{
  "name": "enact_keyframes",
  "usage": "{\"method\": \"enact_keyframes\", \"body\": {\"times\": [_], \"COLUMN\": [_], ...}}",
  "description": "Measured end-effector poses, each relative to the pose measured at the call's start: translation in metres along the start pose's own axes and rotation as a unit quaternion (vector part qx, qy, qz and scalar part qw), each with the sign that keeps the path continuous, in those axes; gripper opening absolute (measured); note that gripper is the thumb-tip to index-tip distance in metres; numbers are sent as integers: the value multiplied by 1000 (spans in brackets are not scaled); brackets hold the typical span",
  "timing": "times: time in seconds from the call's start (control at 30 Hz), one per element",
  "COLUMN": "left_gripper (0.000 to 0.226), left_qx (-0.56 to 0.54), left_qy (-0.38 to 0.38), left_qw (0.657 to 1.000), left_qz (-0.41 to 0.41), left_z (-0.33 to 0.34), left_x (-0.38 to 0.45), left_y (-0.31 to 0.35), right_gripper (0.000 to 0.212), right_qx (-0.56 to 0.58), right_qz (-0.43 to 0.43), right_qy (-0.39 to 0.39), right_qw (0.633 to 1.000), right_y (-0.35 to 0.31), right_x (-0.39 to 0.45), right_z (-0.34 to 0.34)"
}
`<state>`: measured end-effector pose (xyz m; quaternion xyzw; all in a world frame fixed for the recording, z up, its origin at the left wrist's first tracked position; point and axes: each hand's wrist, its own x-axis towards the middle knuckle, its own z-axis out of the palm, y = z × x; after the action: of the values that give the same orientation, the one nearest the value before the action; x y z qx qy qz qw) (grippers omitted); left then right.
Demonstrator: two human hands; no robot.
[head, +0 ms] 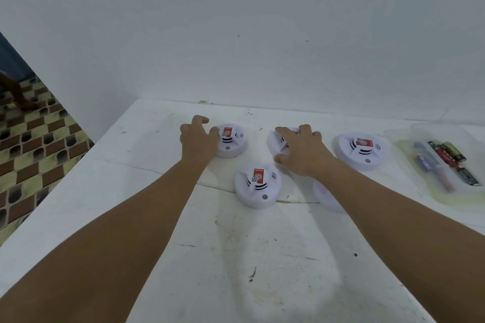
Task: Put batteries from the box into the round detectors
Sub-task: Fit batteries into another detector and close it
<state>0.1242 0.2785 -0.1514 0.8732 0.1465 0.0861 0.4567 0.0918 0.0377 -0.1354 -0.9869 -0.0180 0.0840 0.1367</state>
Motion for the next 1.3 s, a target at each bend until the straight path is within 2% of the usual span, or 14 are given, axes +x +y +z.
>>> {"method": "enact_keyframes", "body": {"times": [0.17,0.27,0.37,0.5,0.63,0.77,0.8,0.87,0.93,1.0,1.07,1.13,1.3], "left_gripper": [25,18,19,26,37,48,49,52,61,66,53,46,54], "left_qx": [-51,-71,-92,-161,-205,-223,-225,-232,-268,-304,-334,-358,-459], "left_qy": [41,12,-41,-85,-153,-222,-223,-231,-257,-265,-250,-269,-402], "left_qw": [992,986,982,974,962,949,948,945,928,915,908,892,771], "left_qz": [104,152,160,138,92,23,7,-13,-13,-10,-26,-59,-182], "left_z": [-1,-1,-1,-4,-4,8,11,17,21,24,27,30,36], "left_x": [-33,-51,-66,-89,-115,-142,-148,-161,-173,-188,-202,-217,-243], "left_y": [29,47,63,88,103,96,91,82,73,68,66,65,73], "right_gripper": [62,63,62,54,35,66,65,48,55,56,54,55,53], "right_qx": [50,116,229,340,478,571,586,610,630,631,626,629,672], "right_qz": [-2,1,0,-50,-59,-16,-11,-2,-6,-2,6,6,17], "right_qy": [45,95,137,184,122,36,28,24,3,-8,0,2,-9], "right_qw": [998,989,964,921,868,820,810,792,777,776,780,777,741], "right_y": [-1,-6,-15,-18,-7,5,7,13,21,31,37,46,60], "right_x": [-6,-14,-30,-71,-107,-130,-135,-147,-158,-163,-170,-173,-187], "right_z": [-1,-9,-28,-53,-56,-43,-40,-35,-28,-18,-9,0,13]}}
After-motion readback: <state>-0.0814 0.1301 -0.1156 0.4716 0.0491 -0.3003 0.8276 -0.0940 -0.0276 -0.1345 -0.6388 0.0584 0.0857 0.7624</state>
